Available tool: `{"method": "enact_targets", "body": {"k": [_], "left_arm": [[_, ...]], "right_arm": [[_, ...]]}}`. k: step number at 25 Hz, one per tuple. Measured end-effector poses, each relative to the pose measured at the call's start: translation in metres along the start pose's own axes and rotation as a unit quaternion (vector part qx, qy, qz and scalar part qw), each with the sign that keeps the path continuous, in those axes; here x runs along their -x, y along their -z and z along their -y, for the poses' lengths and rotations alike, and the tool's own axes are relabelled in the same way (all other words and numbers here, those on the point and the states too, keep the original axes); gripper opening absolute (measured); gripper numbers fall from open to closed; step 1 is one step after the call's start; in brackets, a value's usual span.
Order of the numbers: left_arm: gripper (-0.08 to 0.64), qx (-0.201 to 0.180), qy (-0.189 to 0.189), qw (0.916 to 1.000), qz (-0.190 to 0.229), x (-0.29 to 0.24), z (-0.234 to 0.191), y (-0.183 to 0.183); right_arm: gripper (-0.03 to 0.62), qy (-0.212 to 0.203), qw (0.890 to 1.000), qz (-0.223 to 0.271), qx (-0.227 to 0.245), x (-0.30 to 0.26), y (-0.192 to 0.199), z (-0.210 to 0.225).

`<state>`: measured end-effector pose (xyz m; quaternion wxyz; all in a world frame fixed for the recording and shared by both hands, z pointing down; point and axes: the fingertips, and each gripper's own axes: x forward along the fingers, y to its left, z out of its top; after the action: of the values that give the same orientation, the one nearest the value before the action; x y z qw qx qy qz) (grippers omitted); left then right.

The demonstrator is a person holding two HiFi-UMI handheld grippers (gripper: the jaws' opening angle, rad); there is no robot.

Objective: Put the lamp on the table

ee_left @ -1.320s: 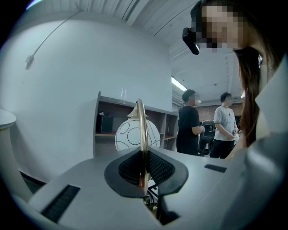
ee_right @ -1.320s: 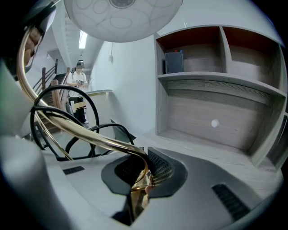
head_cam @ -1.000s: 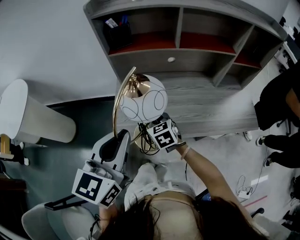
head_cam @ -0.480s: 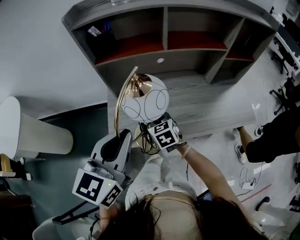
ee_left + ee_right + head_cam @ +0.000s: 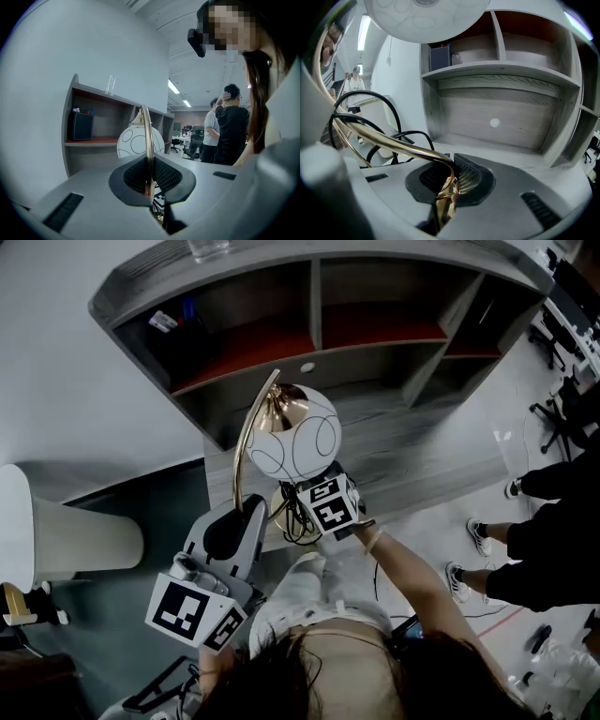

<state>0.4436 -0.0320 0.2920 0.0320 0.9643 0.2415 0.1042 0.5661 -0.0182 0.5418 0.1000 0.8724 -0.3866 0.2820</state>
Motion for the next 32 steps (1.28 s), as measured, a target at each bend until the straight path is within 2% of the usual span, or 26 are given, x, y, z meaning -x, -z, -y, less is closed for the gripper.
{"method": "enact_targets", "body": {"k": [14, 32], "left_arm": [[0.018, 0.001, 0.068, 0.9976, -0.012, -0.046, -0.022, -0.012], [0.018, -0.01, 0.152, 0.9883, -0.013, -0.093, -0.02, -0.021]], "right_arm": [[0.04, 0.055, 0.998, -0.018, -0.039, -0.013, -0.005, 0.047], [0.04, 0.122, 0.989, -0.012, -0.086, -0.006, -0.005, 0.101]]}}
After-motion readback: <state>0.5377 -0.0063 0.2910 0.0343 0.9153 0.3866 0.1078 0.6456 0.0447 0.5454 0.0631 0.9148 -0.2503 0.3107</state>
